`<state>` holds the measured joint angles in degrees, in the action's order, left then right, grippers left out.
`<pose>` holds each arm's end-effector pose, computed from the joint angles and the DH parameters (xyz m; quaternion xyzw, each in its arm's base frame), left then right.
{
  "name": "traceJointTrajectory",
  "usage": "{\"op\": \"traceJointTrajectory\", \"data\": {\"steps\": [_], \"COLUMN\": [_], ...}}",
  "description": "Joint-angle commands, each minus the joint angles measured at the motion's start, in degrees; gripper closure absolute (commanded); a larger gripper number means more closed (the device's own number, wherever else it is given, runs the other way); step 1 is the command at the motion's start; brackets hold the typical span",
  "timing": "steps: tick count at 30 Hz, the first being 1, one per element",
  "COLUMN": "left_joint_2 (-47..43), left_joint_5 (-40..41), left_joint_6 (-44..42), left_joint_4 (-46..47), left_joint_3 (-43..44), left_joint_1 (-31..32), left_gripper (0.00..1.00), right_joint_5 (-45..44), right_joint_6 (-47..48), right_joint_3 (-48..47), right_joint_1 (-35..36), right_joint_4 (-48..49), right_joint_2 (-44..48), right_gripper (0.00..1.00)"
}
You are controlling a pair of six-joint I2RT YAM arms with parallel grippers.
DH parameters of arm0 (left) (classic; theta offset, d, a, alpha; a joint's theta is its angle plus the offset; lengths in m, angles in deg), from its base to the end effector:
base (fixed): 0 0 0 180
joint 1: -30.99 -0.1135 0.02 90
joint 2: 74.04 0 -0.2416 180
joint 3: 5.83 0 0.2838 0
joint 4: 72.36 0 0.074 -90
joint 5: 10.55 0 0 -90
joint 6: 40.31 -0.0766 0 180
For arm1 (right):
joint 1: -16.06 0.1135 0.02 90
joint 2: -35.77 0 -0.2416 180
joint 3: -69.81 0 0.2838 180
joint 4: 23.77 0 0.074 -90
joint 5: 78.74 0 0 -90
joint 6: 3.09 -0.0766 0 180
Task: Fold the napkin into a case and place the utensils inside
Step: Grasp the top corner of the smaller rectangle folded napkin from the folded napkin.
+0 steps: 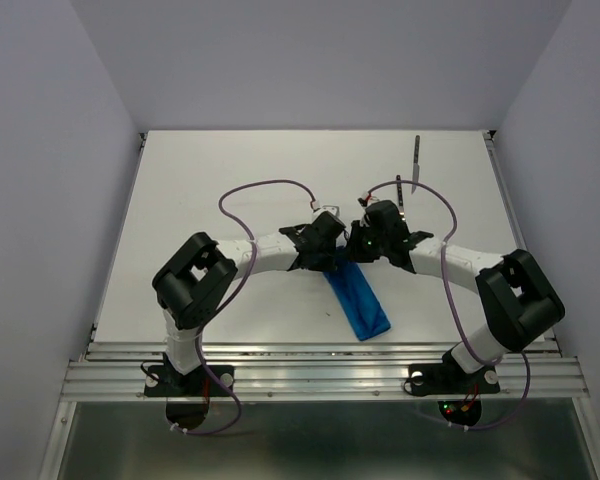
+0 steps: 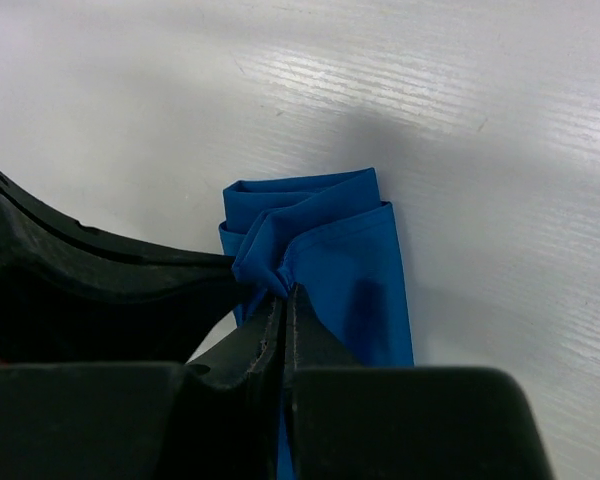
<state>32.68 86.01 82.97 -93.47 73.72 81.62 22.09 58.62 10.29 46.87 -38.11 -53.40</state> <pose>0.2871 -0.3361 0.1033 0.1206 0.9253 -0.1979 0.3001 0.3108 0.2021 0.1110 -0.0570 0.9153 0.2674 0.2956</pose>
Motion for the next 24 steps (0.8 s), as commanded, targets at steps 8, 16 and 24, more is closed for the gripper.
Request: {"op": "traceJointTrajectory", "data": {"steps": [8,16,24], "left_joint_2": [-6.43,-6.87,-7.84], "left_joint_5": [-6.21,-8.68,-10.87], "left_joint_6": [4.34,5.39,6.54], "left_joint_4": [5.65,6.62,8.20], "left_joint_3": [-4.33,-4.07,-4.07], "left_joint_1": [-3.61,-4.05,-4.05], "left_gripper": [1.00,1.00,1.00], "right_joint_5": [1.30,1.91,-0.81], "right_joint_6": [1.66,2.63,2.54], "right_joint_3": [-0.50,-1.03,-0.85], "right_joint_1": [-0.22,-0.22,-0.22], "right_joint_4": [-1.56,-3.76,-3.49], "right_joint_2": [5.40,4.27,1.10], "right_gripper": [0.99,0.99,0.99]}}
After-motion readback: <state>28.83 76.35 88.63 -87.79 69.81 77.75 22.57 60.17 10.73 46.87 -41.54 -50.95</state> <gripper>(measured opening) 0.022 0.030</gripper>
